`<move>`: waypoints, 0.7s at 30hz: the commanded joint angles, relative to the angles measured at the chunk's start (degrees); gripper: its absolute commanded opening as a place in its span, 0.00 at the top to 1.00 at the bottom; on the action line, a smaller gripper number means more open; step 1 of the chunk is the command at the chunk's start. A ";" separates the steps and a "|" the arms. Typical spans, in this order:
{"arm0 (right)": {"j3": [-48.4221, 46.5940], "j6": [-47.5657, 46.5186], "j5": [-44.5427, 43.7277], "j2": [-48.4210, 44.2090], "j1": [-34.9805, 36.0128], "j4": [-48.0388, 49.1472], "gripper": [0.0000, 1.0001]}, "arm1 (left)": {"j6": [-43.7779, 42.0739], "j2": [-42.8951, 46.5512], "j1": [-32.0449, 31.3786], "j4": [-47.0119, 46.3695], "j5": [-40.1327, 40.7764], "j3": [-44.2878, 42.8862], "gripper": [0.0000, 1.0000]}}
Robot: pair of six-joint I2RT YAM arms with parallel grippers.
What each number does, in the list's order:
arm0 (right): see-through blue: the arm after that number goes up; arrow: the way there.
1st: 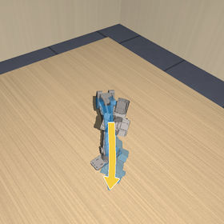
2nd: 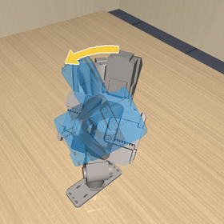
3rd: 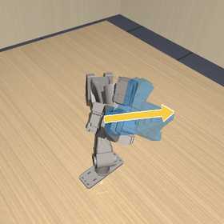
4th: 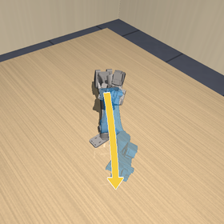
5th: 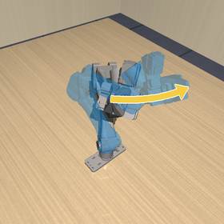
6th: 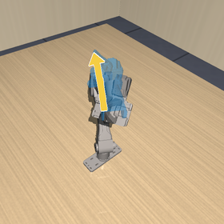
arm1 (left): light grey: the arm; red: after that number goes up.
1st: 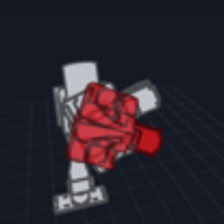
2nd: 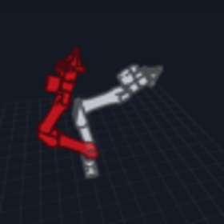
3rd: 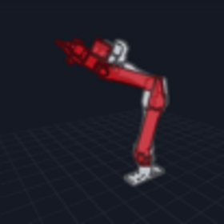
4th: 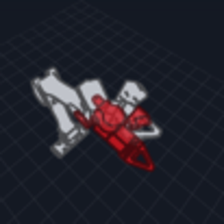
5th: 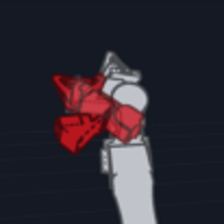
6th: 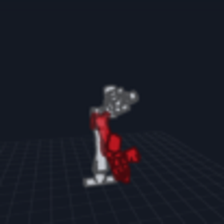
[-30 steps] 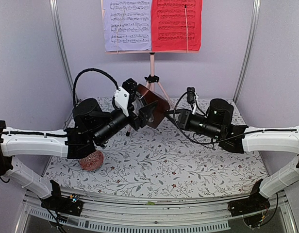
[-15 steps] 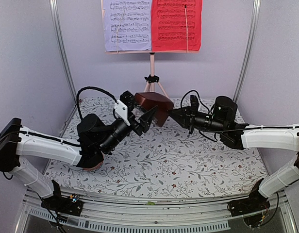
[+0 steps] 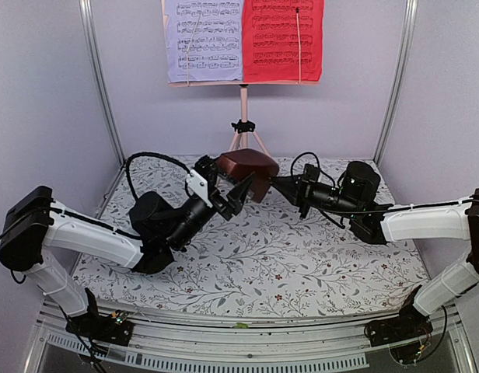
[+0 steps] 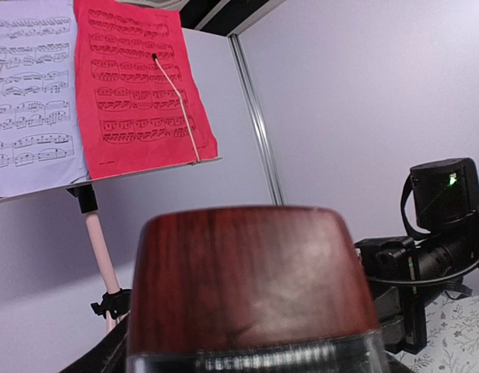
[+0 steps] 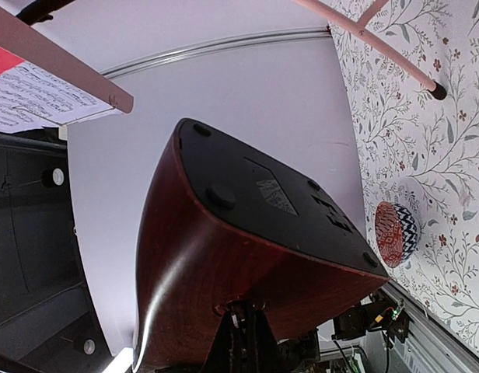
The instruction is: Set up the instrument practice props
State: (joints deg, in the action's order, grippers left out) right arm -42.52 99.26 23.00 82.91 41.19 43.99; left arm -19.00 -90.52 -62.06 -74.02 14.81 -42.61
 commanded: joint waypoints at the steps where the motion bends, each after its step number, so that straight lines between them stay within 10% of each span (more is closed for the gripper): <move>1: -0.71 -1.39 -1.19 -0.36 -1.35 5.15 1.00 | -2.33 0.77 0.75 -3.33 -0.33 -1.65 1.00; 5: -1.11 -11.67 -0.35 -0.64 -1.74 0.44 0.99 | -0.56 3.03 1.49 1.13 0.24 -3.74 1.00; 21: 6.16 -50.02 -8.40 -3.98 -1.92 -10.50 0.37 | 14.57 6.27 2.17 33.07 8.34 -15.04 1.00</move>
State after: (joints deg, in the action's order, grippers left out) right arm -38.37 60.97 18.92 81.32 39.57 34.68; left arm -11.42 -85.91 -60.47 -46.04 19.99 -53.36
